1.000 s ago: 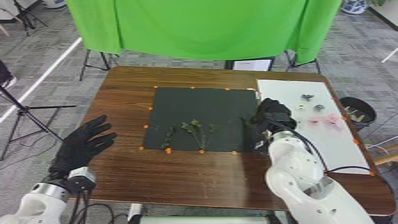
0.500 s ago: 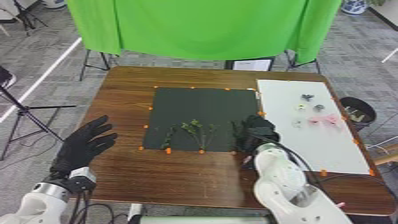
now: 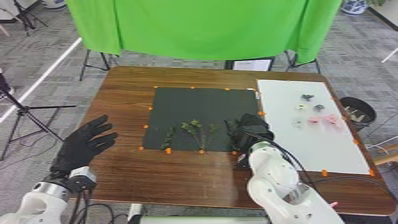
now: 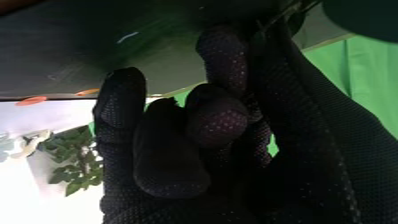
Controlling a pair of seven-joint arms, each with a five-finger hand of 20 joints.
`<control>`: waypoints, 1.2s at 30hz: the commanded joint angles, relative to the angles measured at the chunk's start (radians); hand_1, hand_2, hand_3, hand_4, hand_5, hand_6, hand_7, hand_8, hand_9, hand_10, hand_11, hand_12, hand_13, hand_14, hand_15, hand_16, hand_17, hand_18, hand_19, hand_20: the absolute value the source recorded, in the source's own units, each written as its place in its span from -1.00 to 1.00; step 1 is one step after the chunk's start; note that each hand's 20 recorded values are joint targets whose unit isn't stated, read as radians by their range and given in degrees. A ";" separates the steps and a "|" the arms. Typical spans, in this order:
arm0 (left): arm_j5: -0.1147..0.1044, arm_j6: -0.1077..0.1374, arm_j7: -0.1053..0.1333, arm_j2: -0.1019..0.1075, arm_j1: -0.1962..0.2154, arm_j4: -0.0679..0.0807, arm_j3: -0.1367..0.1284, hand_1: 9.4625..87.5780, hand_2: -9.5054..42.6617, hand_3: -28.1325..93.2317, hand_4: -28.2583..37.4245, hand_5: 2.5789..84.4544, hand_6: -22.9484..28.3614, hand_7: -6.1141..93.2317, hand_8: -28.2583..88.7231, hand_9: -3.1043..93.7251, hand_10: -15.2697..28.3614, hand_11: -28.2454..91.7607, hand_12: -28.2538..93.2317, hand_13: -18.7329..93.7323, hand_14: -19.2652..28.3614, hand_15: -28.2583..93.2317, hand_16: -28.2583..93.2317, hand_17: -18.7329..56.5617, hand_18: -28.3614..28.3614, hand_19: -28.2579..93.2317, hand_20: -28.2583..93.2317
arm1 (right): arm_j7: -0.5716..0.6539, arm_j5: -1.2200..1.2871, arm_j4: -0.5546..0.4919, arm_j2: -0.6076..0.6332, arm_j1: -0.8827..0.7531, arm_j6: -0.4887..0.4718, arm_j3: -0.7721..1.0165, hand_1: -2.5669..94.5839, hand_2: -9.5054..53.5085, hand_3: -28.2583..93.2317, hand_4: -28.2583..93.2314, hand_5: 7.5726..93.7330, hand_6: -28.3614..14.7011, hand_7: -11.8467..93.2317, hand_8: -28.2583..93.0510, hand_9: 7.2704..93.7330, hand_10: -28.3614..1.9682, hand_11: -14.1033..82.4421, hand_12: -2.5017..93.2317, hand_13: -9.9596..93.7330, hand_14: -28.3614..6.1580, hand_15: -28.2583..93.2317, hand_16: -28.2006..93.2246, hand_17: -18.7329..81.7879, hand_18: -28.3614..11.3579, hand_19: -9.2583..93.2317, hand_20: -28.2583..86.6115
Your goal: Arrange flowers
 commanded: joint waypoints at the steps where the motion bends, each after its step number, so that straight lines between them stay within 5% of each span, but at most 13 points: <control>1: -0.001 -0.008 -0.005 -0.005 0.003 0.005 0.003 -0.59 -0.77 0.66 -1.00 -0.32 0.12 -0.43 -0.72 -0.41 0.32 -0.05 -0.29 -0.25 0.56 0.16 -0.61 -0.70 0.79 0.24 -0.44 | 0.001 -0.005 0.016 -0.016 -0.027 -0.010 -0.015 -0.08 -1.00 0.87 -0.83 0.49 0.25 0.25 -0.15 0.73 0.30 0.67 -0.02 0.71 0.23 0.94 0.01 0.09 -0.48 0.81 0.10; 18: 0.000 -0.011 -0.008 -0.006 0.005 0.004 -0.001 -0.59 -0.77 0.65 -1.00 -0.32 0.12 -0.43 -0.72 -0.41 0.32 -0.05 -0.29 -0.26 0.56 0.16 -0.61 -0.70 0.79 0.24 -0.44 | 0.018 0.001 0.007 -0.020 -0.051 -0.066 0.013 -0.17 -1.00 0.83 -0.90 0.48 0.32 0.22 -0.19 0.71 0.25 0.64 0.00 0.69 0.19 0.93 0.02 0.07 -0.50 0.81 0.10; 19: 0.015 -0.024 -0.025 -0.027 0.000 0.004 -0.011 -0.59 -0.77 0.65 -1.00 -0.32 0.12 -0.43 -0.72 -0.41 0.32 -0.05 -0.29 -0.26 0.56 0.16 -0.61 -0.70 0.79 0.24 -0.44 | 0.020 -0.002 0.006 -0.019 -0.051 -0.067 0.014 -0.18 -1.00 0.82 -0.90 0.48 0.32 0.22 -0.19 0.71 0.25 0.64 0.00 0.69 0.19 0.93 0.02 0.07 -0.50 0.81 0.10; 21: 0.012 -0.021 -0.021 -0.023 0.003 0.003 -0.009 -0.59 -0.77 0.65 -1.00 -0.32 0.12 -0.43 -0.72 -0.41 0.32 -0.05 -0.29 -0.26 0.56 0.16 -0.61 -0.70 0.79 0.24 -0.44 | 0.023 0.002 0.000 -0.018 -0.052 -0.074 0.017 -0.19 -1.00 0.82 -0.91 0.48 0.32 0.22 -0.20 0.71 0.25 0.64 0.00 0.69 0.19 0.93 0.02 0.06 -0.51 0.81 0.10; 22: 0.001 -0.010 -0.008 -0.006 0.008 0.002 -0.002 -0.59 -0.77 0.65 -1.00 -0.32 0.12 -0.43 -0.72 -0.41 0.32 -0.05 -0.29 -0.26 0.56 0.16 -0.61 -0.70 0.79 0.24 -0.44 | 0.024 0.004 -0.004 -0.018 -0.054 -0.079 0.019 -0.20 -1.00 0.82 -0.91 0.48 0.32 0.22 -0.20 0.71 0.25 0.64 0.00 0.69 0.19 0.93 0.02 0.06 -0.51 0.81 0.10; 36: 0.003 -0.015 -0.011 -0.006 0.015 0.000 -0.006 -0.59 -0.77 0.65 -1.00 -0.32 0.12 -0.43 -0.72 -0.41 0.32 -0.05 -0.29 -0.25 0.56 0.16 -0.61 -0.70 0.79 0.24 -0.44 | 0.016 0.006 -0.032 0.001 -0.056 -0.058 0.049 -0.38 -1.00 0.83 -0.97 0.46 0.28 0.16 -0.38 0.67 0.18 0.62 0.02 0.66 0.15 0.92 0.02 0.04 -0.53 0.79 0.11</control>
